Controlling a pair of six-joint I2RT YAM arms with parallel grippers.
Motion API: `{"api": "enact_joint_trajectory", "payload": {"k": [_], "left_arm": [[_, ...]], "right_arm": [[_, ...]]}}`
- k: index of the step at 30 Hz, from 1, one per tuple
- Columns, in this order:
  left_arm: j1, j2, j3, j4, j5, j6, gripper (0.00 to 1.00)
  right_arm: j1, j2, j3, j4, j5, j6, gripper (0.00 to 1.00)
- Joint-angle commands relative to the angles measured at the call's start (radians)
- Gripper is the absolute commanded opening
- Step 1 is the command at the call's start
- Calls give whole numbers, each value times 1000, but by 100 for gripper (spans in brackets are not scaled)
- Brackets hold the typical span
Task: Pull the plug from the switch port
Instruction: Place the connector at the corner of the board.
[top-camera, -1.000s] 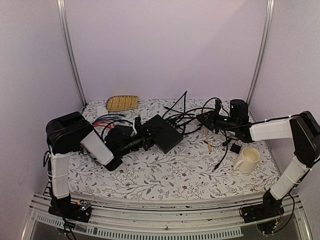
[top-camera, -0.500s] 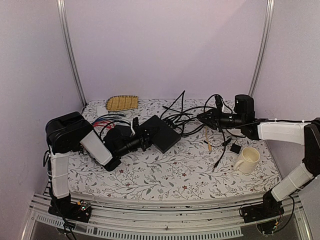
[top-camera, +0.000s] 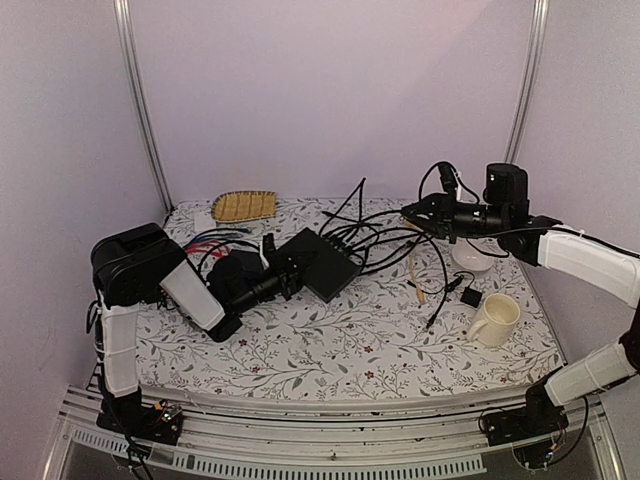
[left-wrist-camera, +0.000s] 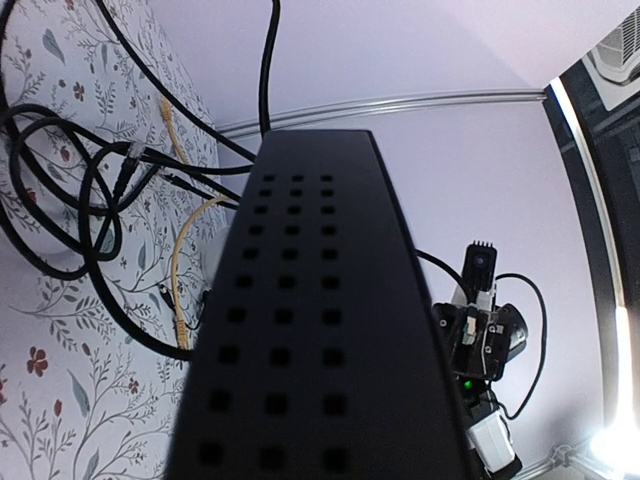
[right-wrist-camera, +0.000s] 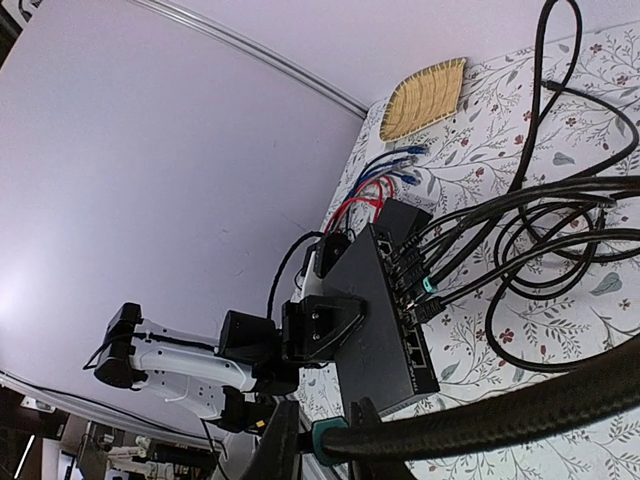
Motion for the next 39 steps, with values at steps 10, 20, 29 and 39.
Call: {"api": "enact_joint_trajectory", "payload": {"k": [10, 20, 29, 39], "left_arm": [[15, -30, -56, 192, -53, 1, 0], [16, -78, -116, 209, -66, 0, 0], [16, -98, -164, 265, -98, -2, 0], [16, -62, -126, 314, -113, -19, 0]], "right_arm": [[-93, 23, 50, -50, 174, -126, 1], [-186, 124, 99, 42, 310, -138, 2], [-213, 207, 110, 68, 428, -140, 1], [-276, 277, 102, 79, 464, -130, 1]]}}
